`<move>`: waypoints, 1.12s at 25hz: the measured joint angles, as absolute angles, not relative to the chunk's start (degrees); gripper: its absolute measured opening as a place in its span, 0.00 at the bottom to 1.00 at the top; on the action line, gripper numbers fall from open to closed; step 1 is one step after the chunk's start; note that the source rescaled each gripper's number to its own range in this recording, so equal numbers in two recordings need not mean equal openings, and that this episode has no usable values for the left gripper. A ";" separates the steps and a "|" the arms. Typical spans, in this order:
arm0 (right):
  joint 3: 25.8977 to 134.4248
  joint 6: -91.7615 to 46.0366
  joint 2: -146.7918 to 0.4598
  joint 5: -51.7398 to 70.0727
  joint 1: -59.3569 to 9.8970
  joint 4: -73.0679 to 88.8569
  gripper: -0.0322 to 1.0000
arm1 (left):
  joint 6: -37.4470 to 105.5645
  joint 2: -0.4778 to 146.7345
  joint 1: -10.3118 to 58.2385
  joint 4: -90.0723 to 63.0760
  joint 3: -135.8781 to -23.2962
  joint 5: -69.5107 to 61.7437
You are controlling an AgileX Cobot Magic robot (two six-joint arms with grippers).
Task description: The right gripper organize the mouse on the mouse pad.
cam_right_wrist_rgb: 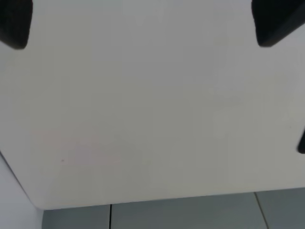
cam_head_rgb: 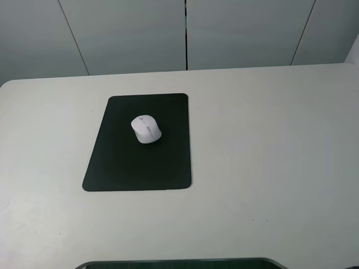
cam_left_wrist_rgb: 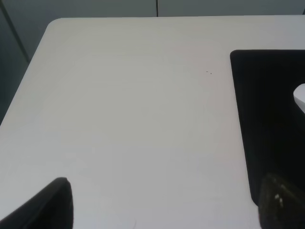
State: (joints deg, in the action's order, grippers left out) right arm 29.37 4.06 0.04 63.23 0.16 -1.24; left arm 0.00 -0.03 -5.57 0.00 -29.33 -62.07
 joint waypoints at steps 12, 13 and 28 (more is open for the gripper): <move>29.37 3.95 0.04 62.98 0.16 -0.96 0.99 | 0.00 0.00 -5.57 0.00 -29.33 -62.07; 29.37 3.95 0.04 62.98 0.16 -0.96 0.99 | 0.00 0.00 -5.57 0.00 -29.33 -62.07; 29.37 3.95 0.04 62.98 0.16 -0.96 0.99 | 0.00 0.00 -5.57 0.00 -29.33 -62.07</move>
State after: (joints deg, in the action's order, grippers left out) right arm 29.37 3.95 0.04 62.98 0.16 -0.96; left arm 0.00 0.00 -5.57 0.00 -29.33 -62.07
